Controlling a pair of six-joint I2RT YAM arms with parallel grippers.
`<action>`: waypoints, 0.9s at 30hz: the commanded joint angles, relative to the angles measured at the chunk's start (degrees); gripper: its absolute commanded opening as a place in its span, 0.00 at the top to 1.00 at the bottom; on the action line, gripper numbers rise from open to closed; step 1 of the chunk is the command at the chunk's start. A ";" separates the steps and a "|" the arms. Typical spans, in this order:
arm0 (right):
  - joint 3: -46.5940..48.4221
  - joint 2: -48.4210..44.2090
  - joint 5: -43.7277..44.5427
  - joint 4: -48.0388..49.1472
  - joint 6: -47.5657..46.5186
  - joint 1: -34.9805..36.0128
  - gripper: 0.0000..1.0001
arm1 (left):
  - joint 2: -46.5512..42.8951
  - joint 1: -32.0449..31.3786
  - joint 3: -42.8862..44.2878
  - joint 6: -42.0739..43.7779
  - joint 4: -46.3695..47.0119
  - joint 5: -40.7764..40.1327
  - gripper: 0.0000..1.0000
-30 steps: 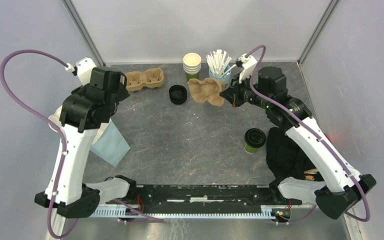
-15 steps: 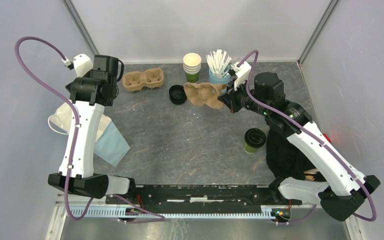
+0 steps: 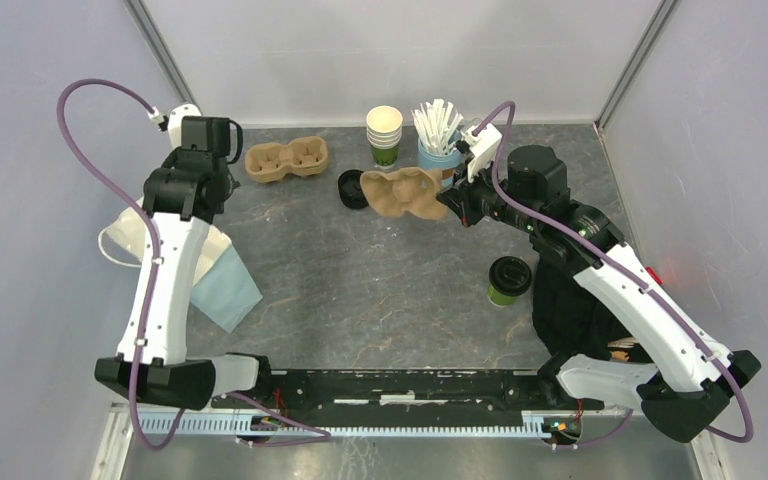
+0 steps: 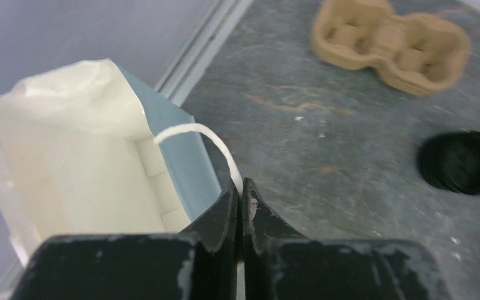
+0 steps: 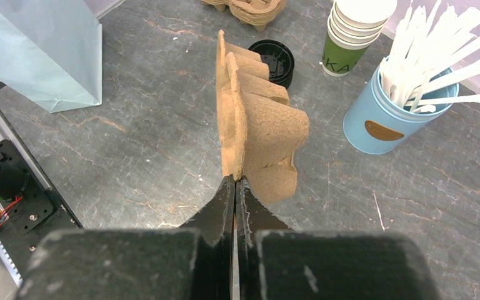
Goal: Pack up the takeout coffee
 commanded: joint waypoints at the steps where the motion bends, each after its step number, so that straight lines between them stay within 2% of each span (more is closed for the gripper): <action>1: 1.77 -0.76 1.11 1.04 -1.00 0.24 1.00 | -3.95 0.15 0.57 9.83 9.21 20.71 0.98; 4: 1.97 -0.80 2.43 0.56 -1.61 0.31 1.00 | -2.63 0.02 -0.30 11.51 9.76 34.85 0.98; 6: 2.19 -0.99 3.31 0.20 -2.03 0.33 1.00 | -1.92 -1.23 -1.42 11.69 9.79 41.57 0.98; 7: 2.30 -1.09 3.71 -0.02 -2.24 0.34 1.00 | -1.89 -2.00 -1.78 11.83 9.93 43.07 0.98; 13: 2.76 -1.94 6.04 -0.73 -2.75 0.38 1.00 | -2.23 -15.59 -4.02 15.79 10.28 47.36 0.98; 16: 3.42 -2.01 7.05 -1.00 -2.79 0.32 1.00 | -0.87 -19.67 -3.48 16.77 9.80 51.29 0.98; 20: 5.68 -2.06 11.57 -1.92 -2.88 0.32 1.00 | -0.25 -21.73 -1.41 18.17 9.81 54.64 0.98; 24: 8.37 -2.67 21.65 -3.66 -3.06 0.35 1.00 | 0.57 -22.66 -0.32 20.16 9.93 62.78 0.98; 27: 8.71 -4.36 25.80 -2.46 -4.92 0.29 1.00 | 1.03 -23.83 -0.30 21.09 10.83 68.41 0.98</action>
